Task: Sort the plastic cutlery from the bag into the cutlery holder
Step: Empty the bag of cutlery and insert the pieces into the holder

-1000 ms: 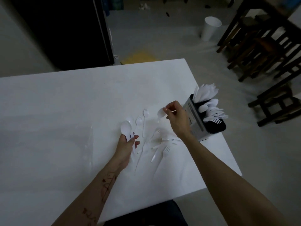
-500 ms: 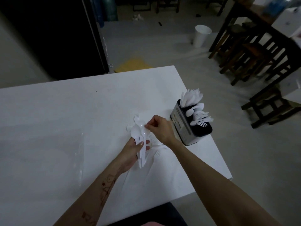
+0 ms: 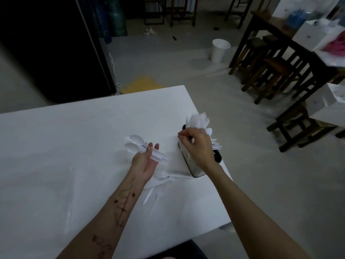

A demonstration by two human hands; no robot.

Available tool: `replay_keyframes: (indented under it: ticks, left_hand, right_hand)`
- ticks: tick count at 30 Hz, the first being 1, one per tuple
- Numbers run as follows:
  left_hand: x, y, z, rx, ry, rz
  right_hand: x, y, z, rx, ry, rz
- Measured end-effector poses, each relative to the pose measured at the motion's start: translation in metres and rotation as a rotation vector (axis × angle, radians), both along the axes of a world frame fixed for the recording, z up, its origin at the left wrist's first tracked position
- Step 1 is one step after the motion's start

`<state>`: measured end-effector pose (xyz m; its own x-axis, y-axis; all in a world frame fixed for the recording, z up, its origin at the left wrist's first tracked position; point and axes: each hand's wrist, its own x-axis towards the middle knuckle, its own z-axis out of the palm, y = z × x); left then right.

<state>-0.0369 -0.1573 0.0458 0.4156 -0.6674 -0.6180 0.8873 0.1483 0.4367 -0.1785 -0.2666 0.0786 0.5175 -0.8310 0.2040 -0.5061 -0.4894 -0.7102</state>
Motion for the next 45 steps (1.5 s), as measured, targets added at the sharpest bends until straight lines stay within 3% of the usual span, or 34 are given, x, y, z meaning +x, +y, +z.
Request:
replay_keyframes:
  ticks: [4, 8, 12, 18, 23, 26, 28, 32, 39, 42, 45]
  left_hand:
    - [-0.015, -0.043, 0.009, -0.038, 0.007, 0.052]
    - [-0.037, -0.080, 0.018, -0.059, -0.001, 0.154]
    - [-0.065, -0.102, 0.018, 0.012, -0.145, 0.156]
    - [-0.093, -0.107, -0.016, 0.364, -0.779, -0.120]
    - [-0.103, -0.108, -0.012, 0.365, -1.273, -0.326]
    - [-0.103, -0.112, -0.024, 0.551, -1.509, -0.443]
    - [-0.100, -0.113, -0.022, 0.572, -1.553, -0.413]
    - [-0.095, -0.112, 0.010, 0.260, -1.215, -0.247]
    - [-0.095, -0.100, 0.012, 0.195, -1.223, -0.291]
    - [-0.098, -0.103, 0.004, 0.166, -1.106, -0.297]
    - [-0.101, -0.104, -0.011, 0.184, -1.133, -0.331]
  right_hand:
    - [-0.026, -0.029, -0.012, -0.312, 0.317, -0.002]
    - [-0.037, -0.053, -0.009, -0.227, 0.359, -0.071]
    - [-0.045, -0.072, -0.010, -0.171, 0.366, -0.087]
    - [-0.051, -0.074, -0.019, -0.140, 0.179, -0.111]
    - [-0.044, -0.058, -0.012, -0.175, -0.157, -0.032]
    - [-0.036, -0.055, -0.007, -0.176, -0.171, 0.111]
    - [-0.033, -0.057, -0.006, -0.120, -0.172, 0.130]
    - [-0.033, -0.064, -0.003, 0.011, -0.268, 0.033]
    - [-0.037, -0.067, -0.005, 0.046, -0.262, 0.028]
    - [-0.033, -0.063, -0.002, 0.030, -0.235, 0.128]
    - [-0.029, -0.060, -0.007, -0.087, -0.157, 0.219]
